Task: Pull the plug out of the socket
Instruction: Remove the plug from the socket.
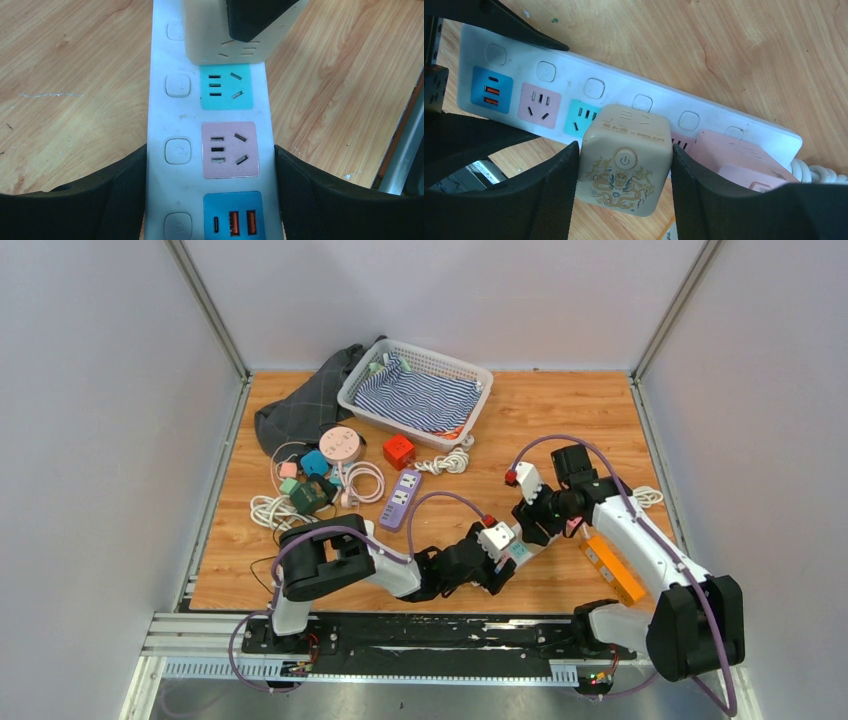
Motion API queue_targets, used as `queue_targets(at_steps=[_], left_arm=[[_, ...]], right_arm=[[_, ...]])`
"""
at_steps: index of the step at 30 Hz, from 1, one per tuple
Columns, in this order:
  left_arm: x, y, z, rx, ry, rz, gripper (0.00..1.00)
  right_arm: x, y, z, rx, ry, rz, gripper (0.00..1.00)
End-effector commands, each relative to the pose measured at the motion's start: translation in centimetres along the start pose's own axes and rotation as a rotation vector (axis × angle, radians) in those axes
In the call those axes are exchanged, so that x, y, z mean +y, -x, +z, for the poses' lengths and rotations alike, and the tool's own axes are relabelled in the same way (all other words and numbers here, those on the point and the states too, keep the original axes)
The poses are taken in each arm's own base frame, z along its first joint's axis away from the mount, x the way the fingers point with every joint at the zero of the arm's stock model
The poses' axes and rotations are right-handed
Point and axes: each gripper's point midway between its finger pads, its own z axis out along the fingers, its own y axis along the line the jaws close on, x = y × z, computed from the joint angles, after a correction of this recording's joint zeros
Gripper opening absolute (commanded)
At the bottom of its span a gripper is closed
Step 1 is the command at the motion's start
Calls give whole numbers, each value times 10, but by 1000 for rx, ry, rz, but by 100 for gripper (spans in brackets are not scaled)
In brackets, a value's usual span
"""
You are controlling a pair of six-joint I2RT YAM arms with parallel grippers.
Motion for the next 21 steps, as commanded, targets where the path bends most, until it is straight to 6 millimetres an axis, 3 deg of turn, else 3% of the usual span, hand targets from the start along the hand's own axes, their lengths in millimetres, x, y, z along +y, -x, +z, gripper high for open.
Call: queue_targets(at_steps=[1,5,7,11,16,19,21], left_arm=[[8,-21,-4,65,10,-13,0],[9,-22,-3,65,13,-15,0],[9,-23,-3,66,14,-14,0],[11,-23,-3,67,18,-15,0],[12,-25,-3,70,22,-18,0],[12,-25,-2,71,21,-19,0],[12,-25,-2,71,19,-19,0]], right_arm=[[74,-6,-5,-3,310,-94,0],[27,-6,-11,47,49,-59,0],[25,-3,-17,13,33,-63,0],[62,9,-27,-91,215,-151,0],[14,-13,-14,58,-9,-76,0],[35,-11,-9,34,109,-88,0],[63,-5,-10,-10,251,-111,0]])
